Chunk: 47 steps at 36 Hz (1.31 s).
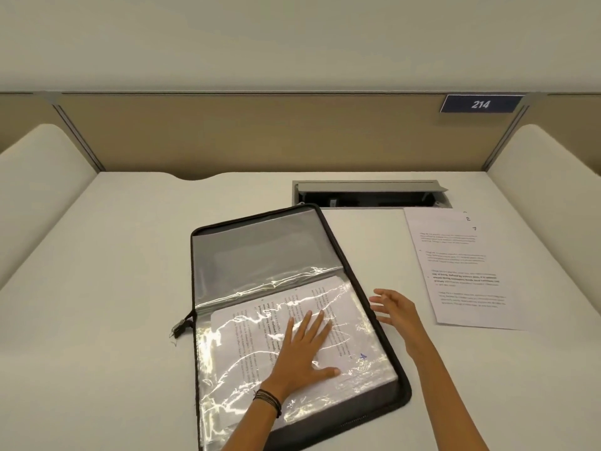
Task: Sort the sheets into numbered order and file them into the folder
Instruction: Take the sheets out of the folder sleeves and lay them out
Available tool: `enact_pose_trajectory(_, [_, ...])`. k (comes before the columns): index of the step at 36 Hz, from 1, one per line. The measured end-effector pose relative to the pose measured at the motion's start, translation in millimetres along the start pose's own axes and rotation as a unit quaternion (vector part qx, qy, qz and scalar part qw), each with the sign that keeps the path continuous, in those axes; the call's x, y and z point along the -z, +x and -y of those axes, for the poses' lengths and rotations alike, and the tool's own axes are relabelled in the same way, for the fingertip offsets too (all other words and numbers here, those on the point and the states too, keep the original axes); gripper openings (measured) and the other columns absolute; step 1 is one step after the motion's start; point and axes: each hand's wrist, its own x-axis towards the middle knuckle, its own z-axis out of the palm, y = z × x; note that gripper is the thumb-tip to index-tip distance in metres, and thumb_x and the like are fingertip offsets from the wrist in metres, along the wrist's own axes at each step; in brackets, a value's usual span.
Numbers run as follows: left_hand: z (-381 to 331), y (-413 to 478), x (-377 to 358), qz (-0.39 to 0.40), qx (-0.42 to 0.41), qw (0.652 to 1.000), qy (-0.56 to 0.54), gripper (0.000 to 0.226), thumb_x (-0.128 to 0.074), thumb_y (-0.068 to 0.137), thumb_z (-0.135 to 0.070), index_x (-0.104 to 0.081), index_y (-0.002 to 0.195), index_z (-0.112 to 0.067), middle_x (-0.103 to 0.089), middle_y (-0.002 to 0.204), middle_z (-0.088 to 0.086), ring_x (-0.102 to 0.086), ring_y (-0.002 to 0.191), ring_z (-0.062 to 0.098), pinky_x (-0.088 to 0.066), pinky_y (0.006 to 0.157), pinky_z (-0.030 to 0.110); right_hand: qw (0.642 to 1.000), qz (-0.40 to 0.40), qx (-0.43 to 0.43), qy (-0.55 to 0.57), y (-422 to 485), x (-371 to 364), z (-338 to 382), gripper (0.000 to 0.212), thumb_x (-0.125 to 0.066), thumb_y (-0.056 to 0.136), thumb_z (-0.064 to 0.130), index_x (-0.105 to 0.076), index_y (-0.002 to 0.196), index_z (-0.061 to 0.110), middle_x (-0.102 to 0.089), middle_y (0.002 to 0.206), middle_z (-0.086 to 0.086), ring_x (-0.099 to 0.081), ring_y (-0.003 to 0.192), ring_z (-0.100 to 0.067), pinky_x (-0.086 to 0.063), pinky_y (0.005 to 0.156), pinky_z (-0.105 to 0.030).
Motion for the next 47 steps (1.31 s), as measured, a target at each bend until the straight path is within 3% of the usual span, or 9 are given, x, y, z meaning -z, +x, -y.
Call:
enact_pose_trajectory(7, [2.1, -0.6, -0.2, -0.001, -0.006, 1.0, -0.028, 0.087, -0.03, 0.086, -0.078, -0.016, 0.153, -0.024, -0.003, 0.16, 0.001, 0.001, 0.146, 0.022, 0.009, 0.114, 0.043, 0.998, 0.044, -0.039, -0.025, -10.8, 1.6, -1.7, 0.022, -0.047, 0.098, 0.017, -0.06, 0.116, 0.012, -0.068, 0.105, -0.005, -0.065, 0.096, -0.015, -0.05, 0.074, -0.019])
enact_pose_trajectory(14, [2.9, -0.5, -1.3, -0.028, -0.016, 0.996, -0.084, 0.079, -0.034, 0.09, -0.072, -0.01, 0.152, -0.031, -0.012, 0.159, 0.001, 0.011, 0.145, 0.015, 0.019, 0.113, 0.037, 0.997, 0.047, -0.04, -0.048, -13.3, 1.9, -1.4, 0.024, -0.048, 0.098, 0.016, -0.06, 0.118, 0.01, -0.068, 0.108, -0.006, -0.064, 0.097, -0.016, -0.05, 0.079, -0.021])
enact_pose_trajectory(26, [4.7, 0.5, -4.5, -0.022, -0.026, 0.995, -0.096, 0.077, -0.034, 0.09, -0.071, -0.01, 0.152, -0.033, -0.012, 0.159, -0.001, 0.008, 0.145, 0.017, 0.016, 0.113, 0.038, 0.995, 0.053, -0.041, -0.069, -15.7, -1.7, 7.4, 0.022, -0.048, 0.098, 0.015, -0.059, 0.117, 0.015, -0.068, 0.105, -0.004, -0.066, 0.093, -0.016, -0.051, 0.071, -0.016])
enact_pose_trajectory(28, [4.5, 0.3, -4.3, -0.023, -0.028, 0.993, -0.114, 0.077, -0.033, 0.089, -0.073, -0.004, 0.151, -0.037, -0.006, 0.159, -0.004, 0.011, 0.145, 0.018, 0.021, 0.113, 0.036, 0.996, 0.049, -0.038, -0.062, -15.4, -2.1, 8.4, 0.021, -0.049, 0.098, 0.014, -0.059, 0.116, 0.015, -0.068, 0.105, -0.004, -0.067, 0.091, -0.017, -0.052, 0.067, -0.016])
enact_pose_trajectory(31, [3.5, -0.7, -1.6, -0.039, -0.035, 0.993, -0.101, 0.075, -0.021, 0.084, -0.08, 0.02, 0.141, -0.052, 0.012, 0.157, -0.011, 0.02, 0.144, 0.016, 0.029, 0.11, 0.033, 0.998, 0.039, -0.032, -0.045, -15.3, -1.7, 9.1, 0.019, -0.049, 0.097, 0.011, -0.06, 0.113, 0.012, -0.067, 0.104, -0.008, -0.069, 0.087, -0.02, -0.055, 0.067, -0.018])
enact_pose_trajectory(34, [2.8, -1.8, 1.9, -0.039, -0.037, 0.992, -0.115, 0.072, -0.016, 0.082, -0.082, 0.029, 0.133, -0.059, 0.014, 0.156, -0.011, 0.023, 0.143, 0.015, 0.029, 0.11, 0.034, 0.997, 0.038, -0.05, -0.052, -14.8, 0.6, 7.8, 0.021, -0.043, 0.097, -0.001, -0.062, 0.102, 0.005, -0.068, 0.097, -0.015, -0.07, 0.078, -0.022, -0.056, 0.063, -0.022])
enact_pose_trajectory(40, [2.9, -3.0, 7.7, -0.013, -0.022, 0.994, -0.106, 0.083, -0.008, 0.078, -0.083, 0.012, 0.145, -0.038, 0.019, 0.154, -0.014, 0.026, 0.141, 0.008, 0.026, 0.112, 0.035, 0.987, 0.068, -0.115, -0.089, -15.1, 0.5, 3.1, 0.02, -0.044, 0.092, -0.011, -0.062, 0.092, -0.004, -0.067, 0.08, -0.018, -0.071, 0.065, -0.023, -0.057, 0.056, -0.027])
enact_pose_trajectory(43, [2.5, -3.3, 9.4, -0.012, -0.024, 0.993, -0.115, 0.082, -0.006, 0.079, -0.082, 0.01, 0.145, -0.036, 0.019, 0.154, -0.014, 0.025, 0.141, 0.008, 0.026, 0.112, 0.034, 0.98, 0.08, -0.126, -0.128, -17.0, -0.9, -0.1, 0.013, -0.054, 0.088, -0.009, -0.064, 0.092, -0.002, -0.068, 0.087, -0.02, -0.072, 0.07, -0.026, -0.059, 0.061, -0.029])
enact_pose_trajectory(47, [2.8, -4.3, 9.7, -0.011, -0.022, 0.993, -0.114, 0.08, -0.006, 0.08, -0.08, 0.01, 0.145, -0.036, 0.019, 0.154, -0.014, 0.025, 0.141, 0.008, 0.024, 0.113, 0.035, 0.974, 0.068, -0.129, -0.175, -19.2, -3.2, 0.1, 0.014, -0.055, 0.086, -0.009, -0.065, 0.093, -0.003, -0.068, 0.084, -0.021, -0.07, 0.061, -0.022, -0.054, 0.051, -0.023])
